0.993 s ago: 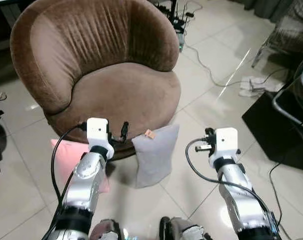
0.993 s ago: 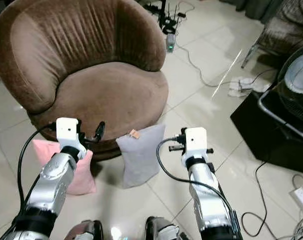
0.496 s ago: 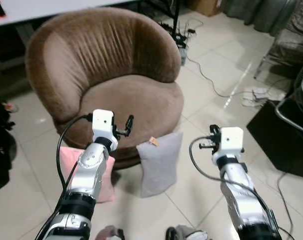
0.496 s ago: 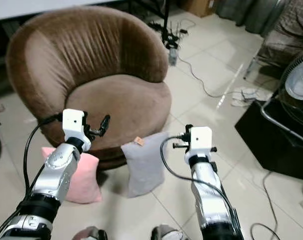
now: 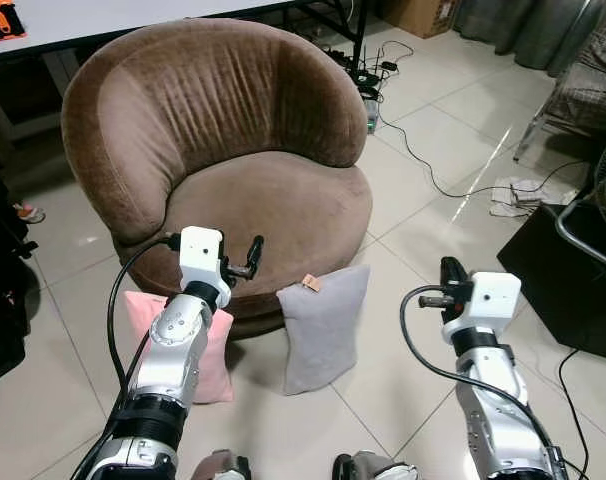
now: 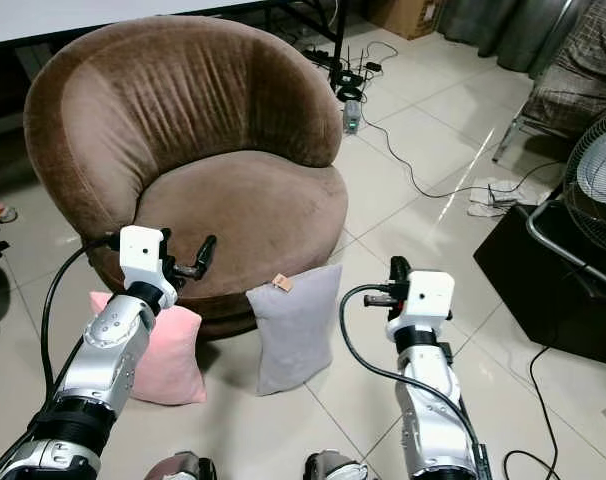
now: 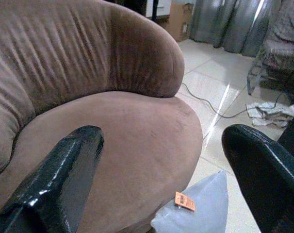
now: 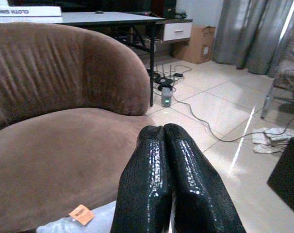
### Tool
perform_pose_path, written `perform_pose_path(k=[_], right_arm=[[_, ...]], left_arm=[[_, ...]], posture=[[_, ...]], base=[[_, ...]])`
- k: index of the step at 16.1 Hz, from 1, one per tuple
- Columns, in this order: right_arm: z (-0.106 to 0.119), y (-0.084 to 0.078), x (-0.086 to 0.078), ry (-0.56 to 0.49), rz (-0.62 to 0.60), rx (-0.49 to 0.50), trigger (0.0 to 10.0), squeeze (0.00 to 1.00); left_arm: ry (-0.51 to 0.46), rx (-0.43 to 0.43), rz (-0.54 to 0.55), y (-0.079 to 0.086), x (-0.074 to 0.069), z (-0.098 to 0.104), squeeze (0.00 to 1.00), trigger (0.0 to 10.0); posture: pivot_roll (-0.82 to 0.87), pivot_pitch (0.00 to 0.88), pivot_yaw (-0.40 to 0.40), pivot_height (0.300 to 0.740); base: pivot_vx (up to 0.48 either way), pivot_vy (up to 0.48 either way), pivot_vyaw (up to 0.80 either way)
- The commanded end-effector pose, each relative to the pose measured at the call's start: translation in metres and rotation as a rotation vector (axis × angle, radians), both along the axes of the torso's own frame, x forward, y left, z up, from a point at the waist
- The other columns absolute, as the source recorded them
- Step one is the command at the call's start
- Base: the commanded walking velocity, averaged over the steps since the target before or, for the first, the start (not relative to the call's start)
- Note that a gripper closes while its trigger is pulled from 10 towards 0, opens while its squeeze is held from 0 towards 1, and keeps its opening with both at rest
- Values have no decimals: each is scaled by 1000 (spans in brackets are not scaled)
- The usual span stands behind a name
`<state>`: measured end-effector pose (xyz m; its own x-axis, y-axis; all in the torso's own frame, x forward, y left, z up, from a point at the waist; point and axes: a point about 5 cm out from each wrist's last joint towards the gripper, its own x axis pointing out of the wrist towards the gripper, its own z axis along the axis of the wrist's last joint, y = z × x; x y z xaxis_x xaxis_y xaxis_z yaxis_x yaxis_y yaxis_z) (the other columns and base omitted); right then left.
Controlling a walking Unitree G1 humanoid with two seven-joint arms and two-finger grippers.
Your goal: Move the pillow to the sofa from floor
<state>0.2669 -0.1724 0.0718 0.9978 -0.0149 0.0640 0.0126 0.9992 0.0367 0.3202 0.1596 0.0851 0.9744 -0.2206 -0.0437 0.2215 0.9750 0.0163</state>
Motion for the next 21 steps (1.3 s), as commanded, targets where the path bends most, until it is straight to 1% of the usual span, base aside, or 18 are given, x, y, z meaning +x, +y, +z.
perform_pose_path(k=[1, 2, 3, 4, 5, 6, 7, 8, 9, 12, 14, 15, 18, 19, 21], right_arm=[[-2, 2, 0, 4, 4, -4, 10000, 0], [-2, 3, 0, 5, 8, -4, 10000, 0], [-2, 5, -1, 5, 12, -7, 10000, 0], [-3, 6, -2, 9, 18, -14, 10000, 0], [-5, 7, -3, 15, 23, -20, 10000, 0], [-6, 7, -4, 22, 23, -21, 10000, 0], [-7, 7, -5, 28, 27, -24, 10000, 0], [-8, 8, -5, 32, 32, -28, 10000, 0], [-8, 8, -5, 34, 38, -31, 10000, 0], [-9, 11, -5, 46, 59, -42, 10000, 0], [-10, 13, -6, 51, 69, -51, 10000, 0], [-11, 13, -6, 57, 75, -53, 10000, 0], [-12, 14, -6, 66, 82, -58, 10000, 0], [-12, 14, -6, 67, 83, -60, 10000, 0], [-13, 14, -7, 76, 92, -66, 10000, 0]], left_arm=[[-20, 39, -32, -6, 4, 4, 0, 10000], [-20, 30, -39, -7, 4, 4, 0, 10000], [-17, 22, -36, -6, 4, 4, 0, 10000], [-19, 40, -34, -6, 5, 4, 0, 10000], [-17, 49, -30, -6, 5, 3, 0, 10000], [-21, 77, -19, -4, 5, 3, 0, 10000], [-21, 81, -16, -4, 4, 2, 0, 10000], [-23, 70, -2, -2, 5, 3, 0, 10000], [-17, 82, 8, 0, 5, 2, 0, 10000], [-8, 88, 10, -1, 3, -1, 0, 10000], [-9, 71, 23, 0, 1, -2, 0, 10000], [-7, 72, 31, 0, 1, -2, 0, 10000], [7, 80, 37, 0, -1, -5, 0, 10000], [8, 69, 41, 0, -2, -6, 0, 10000], [24, 78, 45, -1, -3, -8, 0, 10000]], posture=[[-80, 98, -31, 719], [-83, 97, -29, 719], [-87, 96, -28, 719], [-88, 98, -26, 719], [-87, 97, -27, 719], [-84, 98, -29, 719], [-83, 99, -31, 719], [-83, 98, -32, 719], [-81, 101, -34, 719], [-76, 110, -39, 719], [-72, 117, -42, 719], [-70, 119, -43, 719], [-69, 125, -47, 719], [-70, 126, -47, 719], [-73, 131, -49, 719]], base=[[0, 0, 0], [0, 0, 0], [431, 0, 0], [435, 0, 0], [356, -315, 0], [285, -382, 0], [0, -458, 0], [0, -458, 0], [0, -446, 0], [309, -364, 0], [353, -321, 0], [352, 0, 0], [0, 0, 0], [0, 0, 0], [480, 0, 0]])
